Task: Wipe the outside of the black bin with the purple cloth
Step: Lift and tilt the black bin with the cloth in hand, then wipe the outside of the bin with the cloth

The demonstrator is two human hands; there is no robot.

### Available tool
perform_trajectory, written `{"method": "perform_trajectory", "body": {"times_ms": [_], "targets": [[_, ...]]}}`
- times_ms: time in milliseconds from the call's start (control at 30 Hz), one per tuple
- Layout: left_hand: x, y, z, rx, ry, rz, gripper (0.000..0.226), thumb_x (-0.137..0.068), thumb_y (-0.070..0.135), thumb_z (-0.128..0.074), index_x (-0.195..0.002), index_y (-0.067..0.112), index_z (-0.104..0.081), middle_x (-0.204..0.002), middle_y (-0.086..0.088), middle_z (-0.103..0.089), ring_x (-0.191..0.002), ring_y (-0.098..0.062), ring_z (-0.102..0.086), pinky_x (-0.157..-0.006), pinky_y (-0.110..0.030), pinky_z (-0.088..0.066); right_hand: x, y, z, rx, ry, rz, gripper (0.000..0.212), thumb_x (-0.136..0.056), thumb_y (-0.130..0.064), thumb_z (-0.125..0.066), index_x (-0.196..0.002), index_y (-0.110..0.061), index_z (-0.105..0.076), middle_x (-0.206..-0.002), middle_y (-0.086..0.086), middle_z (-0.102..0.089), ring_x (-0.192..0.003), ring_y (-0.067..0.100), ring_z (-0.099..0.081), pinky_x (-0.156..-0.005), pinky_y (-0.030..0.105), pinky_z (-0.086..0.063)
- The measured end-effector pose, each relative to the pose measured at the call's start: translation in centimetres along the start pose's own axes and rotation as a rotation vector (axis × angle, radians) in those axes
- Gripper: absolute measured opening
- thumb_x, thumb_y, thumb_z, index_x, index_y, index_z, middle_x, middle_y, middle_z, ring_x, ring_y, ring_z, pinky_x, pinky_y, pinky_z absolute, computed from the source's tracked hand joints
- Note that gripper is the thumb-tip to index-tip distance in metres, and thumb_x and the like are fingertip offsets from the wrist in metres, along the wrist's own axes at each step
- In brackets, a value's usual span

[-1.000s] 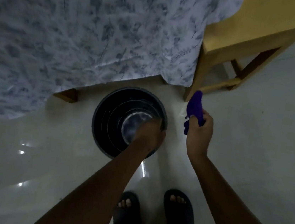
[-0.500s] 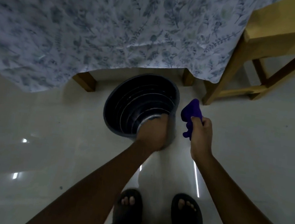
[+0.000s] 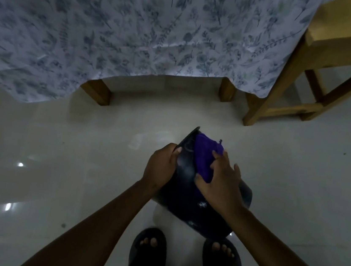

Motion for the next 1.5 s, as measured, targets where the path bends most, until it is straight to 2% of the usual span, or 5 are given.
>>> {"method": "perform_trajectory", "body": {"times_ms": [200, 800, 1000, 1200, 1500], "targets": [[-0.6, -0.5, -1.4, 0.032, -0.003, -0.049, 0.026, -0.095, 0.040, -0.053, -0.093, 0.016, -0.062, -0.078, 0.009, -0.061, -0.070, -0.010, -0.059, -0.058, -0.016, -0.043, -3.0, -0.5, -2.4, 0.158, 0.101, 0.138, 0.074, -0.095, -0.060, -0.021, -0.153, -0.015, -0.019, -0.160, 0.010, -0.025, -0.148, 0.027, -0.022, -0.120, 0.044, -0.019], [-1.1, -0.9, -1.4, -0.044, 0.098, -0.006, 0.027, -0.095, 0.043, -0.050, -0.088, 0.019, -0.061, -0.075, 0.005, -0.063, -0.067, -0.013, -0.059, -0.055, -0.018, -0.042, -1.5, 5.9, -1.9, -0.127, 0.034, -0.184, 0.052, -0.104, -0.033, -0.025, -0.153, -0.016, -0.022, -0.161, 0.007, -0.025, -0.147, 0.022, -0.026, -0.119, 0.036, -0.018], [-1.7, -0.7, -1.8, -0.123, 0.070, -0.036, 0.028, -0.096, 0.044, -0.047, -0.077, 0.023, -0.049, -0.061, 0.011, -0.048, -0.056, -0.006, -0.048, -0.049, -0.017, -0.030, 1.9, 1.7, -4.4, 0.094, 0.076, 0.258, 0.055, -0.100, -0.038, -0.022, -0.152, -0.020, -0.015, -0.161, 0.002, -0.020, -0.150, 0.017, -0.014, -0.118, 0.038, -0.020], [-1.6, -0.6, -1.6, -0.107, 0.080, -0.012, 0.029, -0.095, 0.045, -0.048, -0.077, 0.023, -0.052, -0.068, 0.004, -0.059, -0.064, -0.017, -0.058, -0.052, -0.026, -0.039, -2.9, 7.3, -2.8, -0.039, 0.028, -0.053, 0.056, -0.101, -0.045, -0.020, -0.154, -0.028, -0.018, -0.160, 0.001, -0.026, -0.145, 0.023, -0.029, -0.116, 0.044, -0.029], [-3.3, 1.2, -2.6, -0.166, 0.051, 0.001, 0.033, -0.099, 0.041, -0.039, -0.080, 0.019, -0.054, -0.072, 0.003, -0.057, -0.068, -0.019, -0.057, -0.060, -0.027, -0.035, -2.6, 3.0, -2.8, 0.028, 0.118, 0.037, 0.055, -0.102, -0.045, -0.020, -0.153, -0.026, -0.023, -0.161, 0.003, -0.025, -0.148, 0.024, -0.024, -0.118, 0.049, -0.024]]}}
Point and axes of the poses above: each hand's wrist, its own x-axis away from the middle knuckle, its own z-axis out of the back of the hand, y = z × x, the point moved 4 cm from there along -x, towards the middle knuckle
